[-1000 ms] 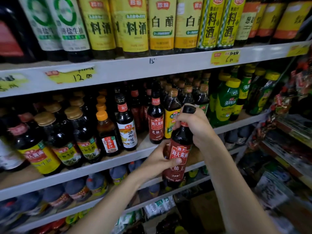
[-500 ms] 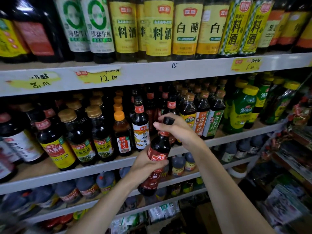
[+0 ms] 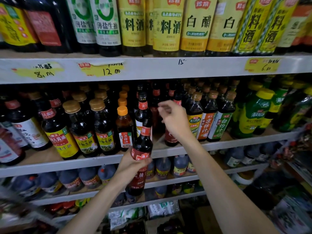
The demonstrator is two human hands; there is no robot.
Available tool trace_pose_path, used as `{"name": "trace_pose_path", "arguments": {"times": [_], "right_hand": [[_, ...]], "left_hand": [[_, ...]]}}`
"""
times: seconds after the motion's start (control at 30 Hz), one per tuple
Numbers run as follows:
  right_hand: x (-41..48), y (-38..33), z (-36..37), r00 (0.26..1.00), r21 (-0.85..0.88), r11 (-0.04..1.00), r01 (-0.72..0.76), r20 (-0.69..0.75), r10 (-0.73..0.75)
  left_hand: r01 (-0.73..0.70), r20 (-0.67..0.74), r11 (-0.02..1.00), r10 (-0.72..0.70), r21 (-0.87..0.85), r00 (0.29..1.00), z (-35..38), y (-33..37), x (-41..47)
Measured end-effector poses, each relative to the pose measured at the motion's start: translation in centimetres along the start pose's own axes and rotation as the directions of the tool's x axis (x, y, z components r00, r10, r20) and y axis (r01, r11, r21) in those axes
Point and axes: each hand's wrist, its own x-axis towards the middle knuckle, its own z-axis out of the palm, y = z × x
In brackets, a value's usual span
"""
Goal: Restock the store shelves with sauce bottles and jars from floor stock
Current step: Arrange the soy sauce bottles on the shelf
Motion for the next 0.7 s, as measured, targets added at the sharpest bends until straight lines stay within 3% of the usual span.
{"name": "trace_pose_path", "arguments": {"times": [0.13, 0.33, 0.53, 0.7], "right_hand": [[3.1, -0.2, 1.1, 0.984, -0.308, 0.939, 0.152, -0.047, -0.174], [7.0, -0.4, 3.9, 0.965, -0.509, 0.834, 0.214, -0.023, -0.262], [10.8, -0.2, 4.6, 0.972, -0.771, 0.593, 0.234, 0.168, -0.165], [13.1, -0.6, 4.2, 0.975, -0.773, 0.601, 0.203, 0.213, -0.055]], "left_hand": [[-0.017, -0.023, 0.999, 0.017, 0.027, 1.000, -2.1, 0.0, 0.1], [-0.116, -0.044, 0.989, 0.121, 0.093, 0.992, -4.3, -0.7, 0.9], [-0.148, -0.075, 0.986, 0.154, 0.077, 0.985, -5.0, -1.9, 1.9], [-0.161, -0.112, 0.987, 0.161, 0.009, 0.981, -4.6, -2.0, 2.5]]}}
